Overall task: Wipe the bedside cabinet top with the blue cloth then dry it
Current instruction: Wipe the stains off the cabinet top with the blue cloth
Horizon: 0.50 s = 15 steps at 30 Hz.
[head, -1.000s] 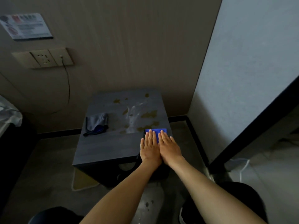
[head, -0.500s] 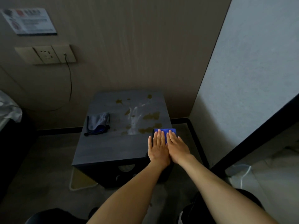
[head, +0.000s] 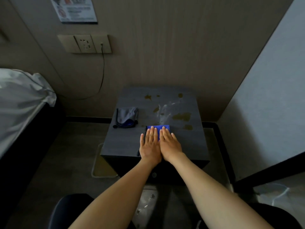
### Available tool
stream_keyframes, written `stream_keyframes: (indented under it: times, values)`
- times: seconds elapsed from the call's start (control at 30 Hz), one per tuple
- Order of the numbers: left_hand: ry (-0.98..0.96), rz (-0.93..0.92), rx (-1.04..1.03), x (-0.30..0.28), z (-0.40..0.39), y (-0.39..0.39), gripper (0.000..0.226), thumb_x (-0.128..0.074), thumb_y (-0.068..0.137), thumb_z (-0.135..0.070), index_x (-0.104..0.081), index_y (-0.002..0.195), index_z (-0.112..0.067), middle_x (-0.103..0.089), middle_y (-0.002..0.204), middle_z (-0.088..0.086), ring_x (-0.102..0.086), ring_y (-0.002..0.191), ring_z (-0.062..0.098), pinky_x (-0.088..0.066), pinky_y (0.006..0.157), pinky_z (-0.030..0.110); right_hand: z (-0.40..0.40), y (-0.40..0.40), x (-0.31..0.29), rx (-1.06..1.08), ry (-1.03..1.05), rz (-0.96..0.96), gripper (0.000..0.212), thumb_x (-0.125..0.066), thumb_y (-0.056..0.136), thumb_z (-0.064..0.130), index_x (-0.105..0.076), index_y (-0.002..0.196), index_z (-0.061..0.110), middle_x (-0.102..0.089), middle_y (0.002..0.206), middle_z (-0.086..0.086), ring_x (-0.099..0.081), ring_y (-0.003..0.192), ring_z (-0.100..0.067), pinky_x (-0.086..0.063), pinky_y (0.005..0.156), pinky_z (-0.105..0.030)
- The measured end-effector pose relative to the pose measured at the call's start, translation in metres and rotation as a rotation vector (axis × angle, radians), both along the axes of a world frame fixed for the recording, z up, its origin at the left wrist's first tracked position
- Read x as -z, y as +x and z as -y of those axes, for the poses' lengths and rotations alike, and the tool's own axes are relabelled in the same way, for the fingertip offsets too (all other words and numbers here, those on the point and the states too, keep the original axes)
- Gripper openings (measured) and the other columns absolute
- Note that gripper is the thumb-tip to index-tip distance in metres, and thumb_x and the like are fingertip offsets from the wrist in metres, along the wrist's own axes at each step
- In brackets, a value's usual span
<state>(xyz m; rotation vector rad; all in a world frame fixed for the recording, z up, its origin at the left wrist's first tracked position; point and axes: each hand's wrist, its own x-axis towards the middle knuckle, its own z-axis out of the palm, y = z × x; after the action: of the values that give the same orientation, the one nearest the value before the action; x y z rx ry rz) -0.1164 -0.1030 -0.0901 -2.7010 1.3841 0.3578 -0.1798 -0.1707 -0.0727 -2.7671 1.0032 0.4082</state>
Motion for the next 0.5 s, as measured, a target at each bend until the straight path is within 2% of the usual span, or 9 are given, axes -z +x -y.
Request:
stream_keyframes:
  times: [0.37, 0.5]
  values:
    - [0.021, 0.003, -0.080, 0.002, -0.038, 0.062, 0.082, -0.032, 0.103, -0.046, 0.025, 0.152, -0.014, 0.030, 0.161, 0.003, 0.028, 0.147, 0.020, 0.017, 0.117, 0.045, -0.031, 0.067, 0.001, -0.039, 0.063, -0.011, 0.069, -0.033, 0.106, 0.023, 0.014, 0.155, 0.010, 0.022, 0.163, -0.006, 0.018, 0.151, -0.018, 0.004, 0.124, -0.038]
    - [0.036, 0.014, -0.057, 0.002, -0.044, 0.070, 0.089, -0.039, 0.101, -0.047, 0.026, 0.152, -0.014, 0.032, 0.160, 0.004, 0.029, 0.147, 0.021, 0.015, 0.120, 0.046, -0.039, 0.078, -0.001, -0.037, 0.009, -0.027, 0.080, -0.044, 0.103, 0.023, 0.015, 0.155, 0.013, 0.018, 0.164, -0.007, 0.015, 0.152, -0.020, 0.003, 0.124, -0.041]
